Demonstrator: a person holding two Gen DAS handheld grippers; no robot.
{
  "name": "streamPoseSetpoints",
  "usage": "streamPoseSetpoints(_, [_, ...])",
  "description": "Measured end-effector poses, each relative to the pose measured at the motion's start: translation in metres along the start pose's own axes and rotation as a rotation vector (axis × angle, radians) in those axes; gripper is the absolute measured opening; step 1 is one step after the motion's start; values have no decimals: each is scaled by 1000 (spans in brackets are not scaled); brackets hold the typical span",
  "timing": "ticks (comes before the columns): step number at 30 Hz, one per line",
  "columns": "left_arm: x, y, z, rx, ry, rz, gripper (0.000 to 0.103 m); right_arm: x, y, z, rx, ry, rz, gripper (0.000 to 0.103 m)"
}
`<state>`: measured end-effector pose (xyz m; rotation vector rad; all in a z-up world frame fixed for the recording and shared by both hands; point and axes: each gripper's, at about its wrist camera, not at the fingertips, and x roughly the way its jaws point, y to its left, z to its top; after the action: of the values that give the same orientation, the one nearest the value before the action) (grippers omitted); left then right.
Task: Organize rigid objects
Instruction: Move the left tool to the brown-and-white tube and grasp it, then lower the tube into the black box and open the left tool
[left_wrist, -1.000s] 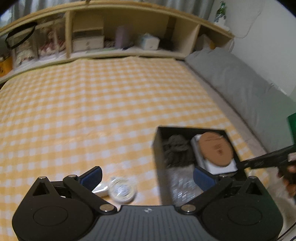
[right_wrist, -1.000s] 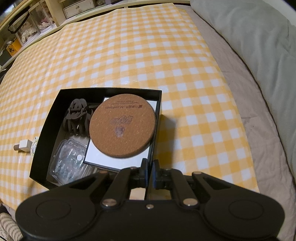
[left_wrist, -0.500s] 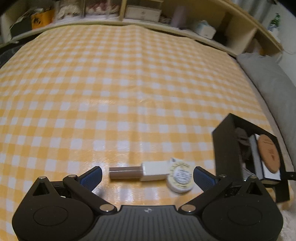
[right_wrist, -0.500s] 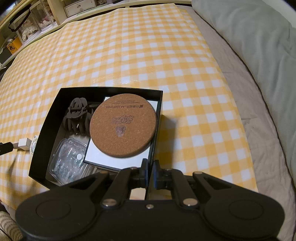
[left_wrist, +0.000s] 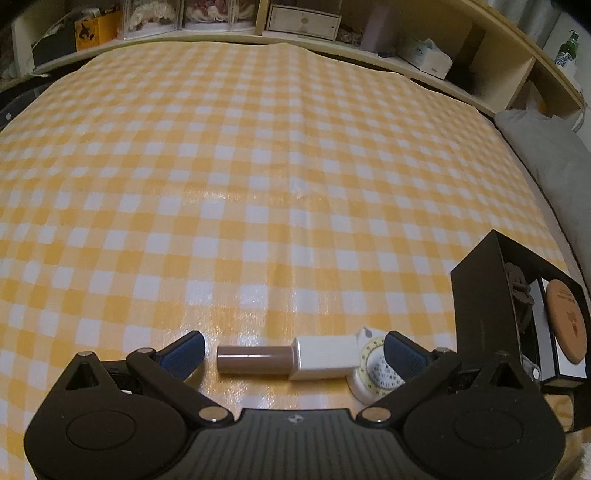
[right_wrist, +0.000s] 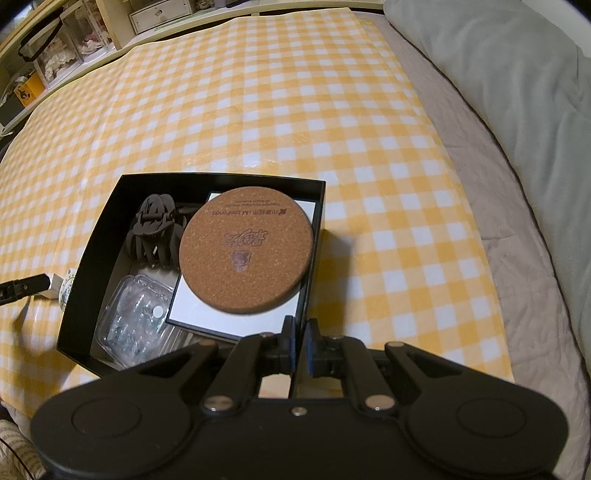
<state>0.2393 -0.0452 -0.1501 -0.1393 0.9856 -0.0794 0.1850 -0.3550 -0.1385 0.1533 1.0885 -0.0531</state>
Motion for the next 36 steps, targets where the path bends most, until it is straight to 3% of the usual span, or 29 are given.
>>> streamPoseSetpoints(8, [12,-5,-1,26,36,15,97,0,1,0,-4,-1,-4,8])
streamPoseSetpoints(12, [16,-5,-1,30,37,37,87,1,2,0,-12,-1,-10,8])
streamPoseSetpoints(25, [5,10,3,11,12,31,87,1,3,0,-17,-2,-14,8])
streamPoseSetpoints(31, [-25,-1,20,6,-62,-25,87,1,3,-1,-18,-2,-15,8])
streamPoseSetpoints(36, [-49,-35,27,56,-95,-111,87,1,4,-1,-26,-1,-18,8])
